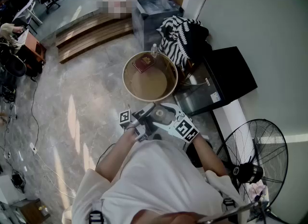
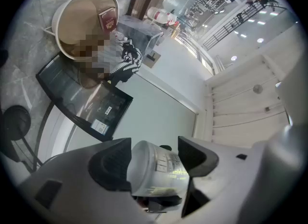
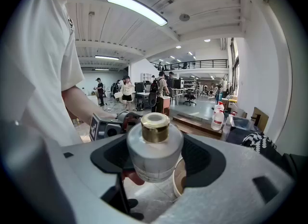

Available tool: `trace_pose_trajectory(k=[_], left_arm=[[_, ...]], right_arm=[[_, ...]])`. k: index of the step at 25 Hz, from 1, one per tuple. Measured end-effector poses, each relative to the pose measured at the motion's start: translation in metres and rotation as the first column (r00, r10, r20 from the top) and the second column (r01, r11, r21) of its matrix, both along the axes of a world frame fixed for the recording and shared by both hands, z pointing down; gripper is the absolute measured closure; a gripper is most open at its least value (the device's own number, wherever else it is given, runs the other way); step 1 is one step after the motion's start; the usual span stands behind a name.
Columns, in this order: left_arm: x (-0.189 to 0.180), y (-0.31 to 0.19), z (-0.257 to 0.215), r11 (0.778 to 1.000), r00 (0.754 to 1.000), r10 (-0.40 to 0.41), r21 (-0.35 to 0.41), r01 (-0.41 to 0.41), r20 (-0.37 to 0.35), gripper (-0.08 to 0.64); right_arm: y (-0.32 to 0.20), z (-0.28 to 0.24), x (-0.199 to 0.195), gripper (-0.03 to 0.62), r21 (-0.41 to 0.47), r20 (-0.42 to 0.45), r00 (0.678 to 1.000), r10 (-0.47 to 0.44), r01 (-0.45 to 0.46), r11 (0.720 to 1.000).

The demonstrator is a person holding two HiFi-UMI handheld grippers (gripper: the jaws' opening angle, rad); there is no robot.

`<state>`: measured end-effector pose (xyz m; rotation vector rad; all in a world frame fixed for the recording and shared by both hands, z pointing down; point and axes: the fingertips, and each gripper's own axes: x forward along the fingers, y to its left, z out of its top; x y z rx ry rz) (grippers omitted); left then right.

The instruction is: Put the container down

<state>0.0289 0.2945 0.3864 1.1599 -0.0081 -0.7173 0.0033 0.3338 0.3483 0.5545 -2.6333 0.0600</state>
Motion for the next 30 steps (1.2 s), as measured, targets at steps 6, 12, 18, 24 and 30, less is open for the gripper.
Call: trace_pose_trajectory(k=[6, 12, 18, 24, 30], left_arm=[[-0.001, -0.004, 0.003, 1.0, 1.0, 0.004, -0.001, -0.004, 0.006, 0.27], [-0.003, -0.007, 0.003, 1.0, 1.0, 0.008, -0.008, -0.008, 0.006, 0.27], [-0.011, -0.013, 0.01, 1.0, 1.0, 0.009, -0.003, -0.009, 0.016, 0.27], [-0.025, -0.018, 0.009, 1.0, 1.0, 0.01, -0.008, -0.01, 0.014, 0.27], [-0.046, -0.019, 0.01, 1.0, 1.0, 0.009, -0.015, -0.009, 0.01, 0.269]], right_arm=[[-0.005, 0.002, 0.0, 0.261, 0.002, -0.002, 1.0, 0.006, -0.006, 1.0], [-0.008, 0.002, -0.003, 0.261, -0.004, -0.003, 1.0, 0.012, -0.012, 1.0], [-0.014, 0.007, -0.01, 0.261, -0.01, -0.003, 1.0, 0.019, -0.019, 1.0], [-0.019, 0.009, -0.025, 0.261, -0.013, 0.003, 1.0, 0.023, -0.023, 1.0], [-0.02, 0.012, -0.046, 0.261, -0.016, 0.011, 1.0, 0.028, -0.027, 0.999]])
